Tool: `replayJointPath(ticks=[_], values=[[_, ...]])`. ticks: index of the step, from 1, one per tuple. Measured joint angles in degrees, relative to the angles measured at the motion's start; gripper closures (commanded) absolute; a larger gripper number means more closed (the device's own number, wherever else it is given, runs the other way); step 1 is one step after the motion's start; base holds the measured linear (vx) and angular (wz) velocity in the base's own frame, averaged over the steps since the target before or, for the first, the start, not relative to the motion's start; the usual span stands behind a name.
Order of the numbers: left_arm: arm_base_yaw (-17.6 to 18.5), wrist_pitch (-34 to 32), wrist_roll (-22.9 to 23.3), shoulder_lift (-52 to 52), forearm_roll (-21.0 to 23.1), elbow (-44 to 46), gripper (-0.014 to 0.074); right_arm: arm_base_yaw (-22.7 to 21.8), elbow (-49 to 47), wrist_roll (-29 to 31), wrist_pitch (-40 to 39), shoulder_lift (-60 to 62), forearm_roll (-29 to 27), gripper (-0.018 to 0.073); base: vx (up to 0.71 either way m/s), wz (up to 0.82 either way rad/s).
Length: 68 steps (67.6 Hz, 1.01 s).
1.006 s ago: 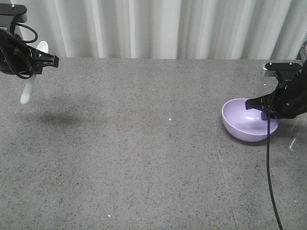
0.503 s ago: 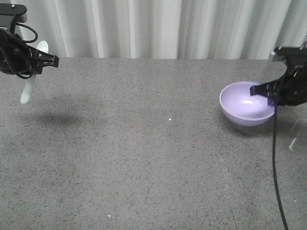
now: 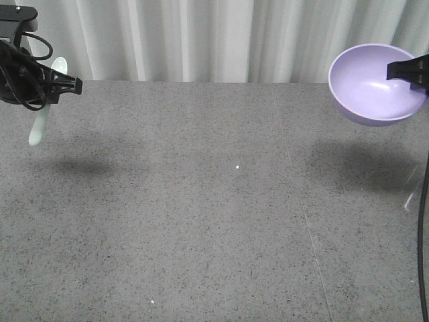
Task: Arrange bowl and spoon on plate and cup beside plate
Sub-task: 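Grasp the lavender bowl rim with the right gripper and lift it, then drive the base to the counter with the blue plate and cup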
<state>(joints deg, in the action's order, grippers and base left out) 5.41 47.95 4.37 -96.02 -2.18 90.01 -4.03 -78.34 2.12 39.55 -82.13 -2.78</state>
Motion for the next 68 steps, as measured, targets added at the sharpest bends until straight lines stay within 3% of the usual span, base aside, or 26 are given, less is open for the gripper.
replayJointPath(ticks=[68], values=[[0.0, 0.0, 0.0, 0.0, 0.0, 0.0, 0.0603, 0.0, 0.11, 0.28, 0.0, 0.8, 0.61, 0.057, 0.0, 0.0]])
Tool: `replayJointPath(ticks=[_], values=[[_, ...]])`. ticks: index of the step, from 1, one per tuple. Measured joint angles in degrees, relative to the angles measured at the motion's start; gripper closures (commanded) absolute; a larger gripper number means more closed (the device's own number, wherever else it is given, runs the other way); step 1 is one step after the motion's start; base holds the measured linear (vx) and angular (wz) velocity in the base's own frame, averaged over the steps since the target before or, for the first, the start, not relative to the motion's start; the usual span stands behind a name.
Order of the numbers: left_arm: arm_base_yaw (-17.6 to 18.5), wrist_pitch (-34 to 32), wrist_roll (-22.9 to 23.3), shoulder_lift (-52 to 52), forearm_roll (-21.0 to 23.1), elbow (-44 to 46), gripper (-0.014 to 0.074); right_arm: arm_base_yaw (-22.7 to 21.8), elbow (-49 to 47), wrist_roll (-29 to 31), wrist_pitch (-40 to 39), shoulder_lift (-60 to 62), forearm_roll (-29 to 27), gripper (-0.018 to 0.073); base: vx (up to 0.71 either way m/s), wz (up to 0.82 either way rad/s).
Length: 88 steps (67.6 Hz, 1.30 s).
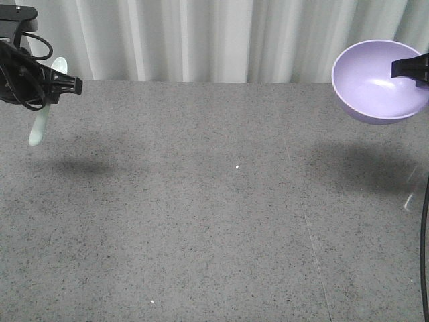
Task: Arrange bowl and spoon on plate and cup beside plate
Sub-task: 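Drive the base to the counter with the blue plate and cup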
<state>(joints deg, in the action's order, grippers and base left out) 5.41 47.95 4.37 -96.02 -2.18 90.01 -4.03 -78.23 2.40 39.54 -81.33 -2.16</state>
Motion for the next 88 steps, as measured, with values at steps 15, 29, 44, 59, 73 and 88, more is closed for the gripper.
replayJointPath(ticks=[15, 29, 44, 59, 73, 88], values=[[0.0, 0.0, 0.0, 0.0, 0.0, 0.0, 0.0603, 0.0, 0.0, 0.0, 0.0, 0.0, 0.0, 0.057, 0.0, -0.04], [0.0, 0.0, 0.0, 0.0, 0.0, 0.0, 0.0603, 0.0, 0.0, 0.0, 0.0, 0.0, 0.0, 0.057, 0.01, -0.16], [0.0, 0.0, 0.0, 0.0, 0.0, 0.0, 0.0603, 0.0, 0.0, 0.0, 0.0, 0.0, 0.0, 0.057, 0.02, -0.34], [0.0, 0.0, 0.0, 0.0, 0.0, 0.0, 0.0603, 0.0, 0.0, 0.0, 0.0, 0.0, 0.0, 0.057, 0.01, -0.42], [0.0, -0.02, 0.0, 0.0, 0.0, 0.0, 0.0603, 0.0, 0.0, 0.0, 0.0, 0.0, 0.0, 0.057, -0.01, -0.4], [0.0, -0.02, 0.0, 0.0, 0.0, 0.0, 0.0603, 0.0, 0.0, 0.0, 0.0, 0.0, 0.0, 0.057, -0.01, -0.39]])
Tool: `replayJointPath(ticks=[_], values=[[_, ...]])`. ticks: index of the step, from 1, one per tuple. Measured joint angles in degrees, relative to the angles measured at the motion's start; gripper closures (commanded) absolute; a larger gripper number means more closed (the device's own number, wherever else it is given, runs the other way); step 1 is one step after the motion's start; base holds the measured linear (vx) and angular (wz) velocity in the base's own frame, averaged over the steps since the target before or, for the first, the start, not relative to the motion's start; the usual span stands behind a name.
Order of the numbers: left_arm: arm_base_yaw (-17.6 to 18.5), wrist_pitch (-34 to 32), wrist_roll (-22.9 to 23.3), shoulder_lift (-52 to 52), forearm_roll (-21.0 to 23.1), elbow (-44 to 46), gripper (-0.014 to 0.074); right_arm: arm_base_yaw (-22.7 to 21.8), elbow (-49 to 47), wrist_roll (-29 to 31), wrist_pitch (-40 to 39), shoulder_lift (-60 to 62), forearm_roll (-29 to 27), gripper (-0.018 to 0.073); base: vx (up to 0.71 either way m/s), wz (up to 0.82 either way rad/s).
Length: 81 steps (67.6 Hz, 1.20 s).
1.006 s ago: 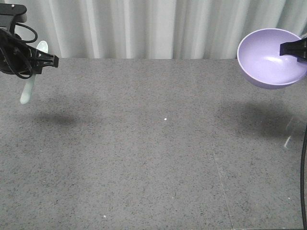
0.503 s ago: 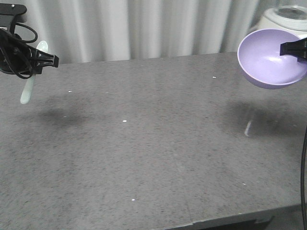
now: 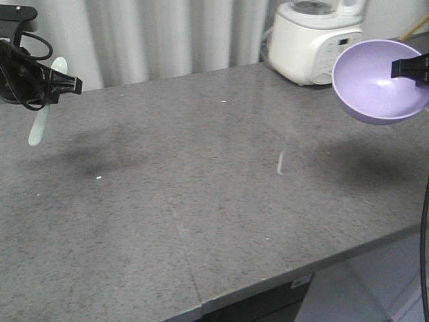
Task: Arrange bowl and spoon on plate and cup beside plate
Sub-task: 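Drive the base to the counter with the blue plate and cup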
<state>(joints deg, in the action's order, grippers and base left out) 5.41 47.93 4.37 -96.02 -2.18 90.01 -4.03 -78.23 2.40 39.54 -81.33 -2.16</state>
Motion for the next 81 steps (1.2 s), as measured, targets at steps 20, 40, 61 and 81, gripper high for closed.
replayJointPath(ticks=[20, 40, 61, 81], values=[[0.0, 0.0, 0.0, 0.0, 0.0, 0.0, 0.0603, 0.0, 0.0, 0.0, 0.0, 0.0, 0.0, 0.057, -0.02, -0.4], [0.0, 0.0, 0.0, 0.0, 0.0, 0.0, 0.0603, 0.0, 0.0, 0.0, 0.0, 0.0, 0.0, 0.057, -0.02, -0.37], [0.0, 0.0, 0.0, 0.0, 0.0, 0.0, 0.0603, 0.0, 0.0, 0.0, 0.0, 0.0, 0.0, 0.057, -0.01, -0.39], [0.0, 0.0, 0.0, 0.0, 0.0, 0.0, 0.0603, 0.0, 0.0, 0.0, 0.0, 0.0, 0.0, 0.057, -0.01, -0.4]])
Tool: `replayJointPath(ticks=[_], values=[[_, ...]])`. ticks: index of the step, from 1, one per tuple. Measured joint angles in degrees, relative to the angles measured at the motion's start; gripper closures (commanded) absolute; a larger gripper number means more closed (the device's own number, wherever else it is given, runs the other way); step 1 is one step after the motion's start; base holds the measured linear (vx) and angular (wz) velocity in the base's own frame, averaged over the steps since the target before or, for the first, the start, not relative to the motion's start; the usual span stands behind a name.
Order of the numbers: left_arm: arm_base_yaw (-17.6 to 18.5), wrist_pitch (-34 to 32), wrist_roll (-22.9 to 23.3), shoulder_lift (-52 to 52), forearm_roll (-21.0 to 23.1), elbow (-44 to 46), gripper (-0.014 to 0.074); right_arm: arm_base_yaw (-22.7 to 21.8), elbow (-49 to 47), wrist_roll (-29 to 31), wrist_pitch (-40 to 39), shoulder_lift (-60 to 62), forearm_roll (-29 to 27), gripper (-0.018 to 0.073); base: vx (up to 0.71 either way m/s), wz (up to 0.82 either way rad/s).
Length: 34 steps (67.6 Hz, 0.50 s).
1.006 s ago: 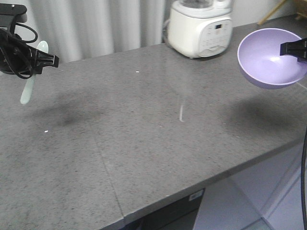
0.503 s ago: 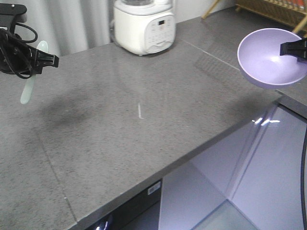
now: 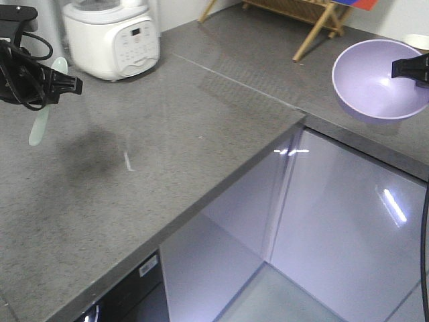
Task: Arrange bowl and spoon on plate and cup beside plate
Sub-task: 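Drive the base to the counter with the blue plate and cup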
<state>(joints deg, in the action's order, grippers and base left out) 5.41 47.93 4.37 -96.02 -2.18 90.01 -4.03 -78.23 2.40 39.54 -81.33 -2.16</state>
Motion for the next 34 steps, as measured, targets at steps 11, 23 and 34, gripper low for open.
replayJointPath(ticks=[11, 23, 34], values=[[0.0, 0.0, 0.0, 0.0, 0.0, 0.0, 0.0603, 0.0, 0.0, 0.0, 0.0, 0.0, 0.0, 0.057, -0.01, -0.37], [0.0, 0.0, 0.0, 0.0, 0.0, 0.0, 0.0603, 0.0, 0.0, 0.04, 0.0, 0.0, 0.0, 0.057, -0.01, -0.37], [0.0, 0.0, 0.0, 0.0, 0.0, 0.0, 0.0603, 0.0, 0.0, 0.04, 0.0, 0.0, 0.0, 0.057, -0.01, -0.42]])
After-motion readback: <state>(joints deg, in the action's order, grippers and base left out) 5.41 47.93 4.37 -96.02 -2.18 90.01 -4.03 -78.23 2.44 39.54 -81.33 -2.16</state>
